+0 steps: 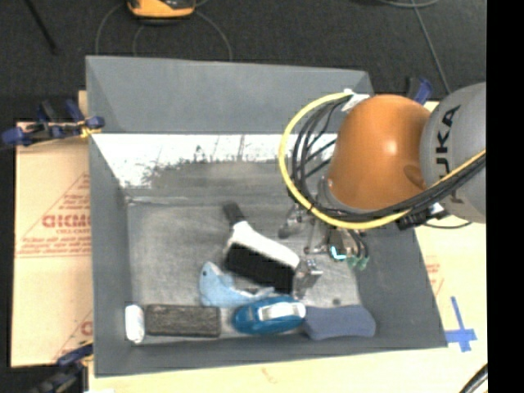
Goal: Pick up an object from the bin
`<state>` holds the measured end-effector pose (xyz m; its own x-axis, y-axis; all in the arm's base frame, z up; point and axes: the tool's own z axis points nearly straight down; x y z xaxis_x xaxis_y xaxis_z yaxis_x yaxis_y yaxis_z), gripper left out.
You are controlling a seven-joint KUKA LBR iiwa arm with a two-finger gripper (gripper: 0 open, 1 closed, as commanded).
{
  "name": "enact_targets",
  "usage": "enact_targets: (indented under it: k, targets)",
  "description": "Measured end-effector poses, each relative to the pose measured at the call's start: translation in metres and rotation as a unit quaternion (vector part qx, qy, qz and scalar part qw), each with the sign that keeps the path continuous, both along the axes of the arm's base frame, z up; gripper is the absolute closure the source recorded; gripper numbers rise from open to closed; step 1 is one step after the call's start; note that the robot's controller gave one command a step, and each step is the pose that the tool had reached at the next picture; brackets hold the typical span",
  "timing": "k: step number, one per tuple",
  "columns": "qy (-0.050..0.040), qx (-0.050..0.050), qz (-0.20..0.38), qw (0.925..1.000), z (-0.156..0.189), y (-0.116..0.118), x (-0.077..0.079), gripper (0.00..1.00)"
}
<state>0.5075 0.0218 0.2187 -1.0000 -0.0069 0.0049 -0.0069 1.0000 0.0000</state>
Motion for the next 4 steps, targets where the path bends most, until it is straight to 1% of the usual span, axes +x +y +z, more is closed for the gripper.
enact_targets:
  k: [1, 2, 3, 4]
  targets:
    - [-0.0041, 0.000, 0.000, 1.0000, 0.004, 0.000, 0.002, 0.00]
    - [-0.0071, 0.001, -0.057, 0.9983, -0.039, 0.006, 0.057, 0.00]
    - [-0.0037, 0.000, -0.186, 0.9825, -0.068, 0.003, 0.065, 0.00]
    - [-0.0024, -0.001, -0.152, 0.9884, -0.088, -0.003, 0.047, 0.00]
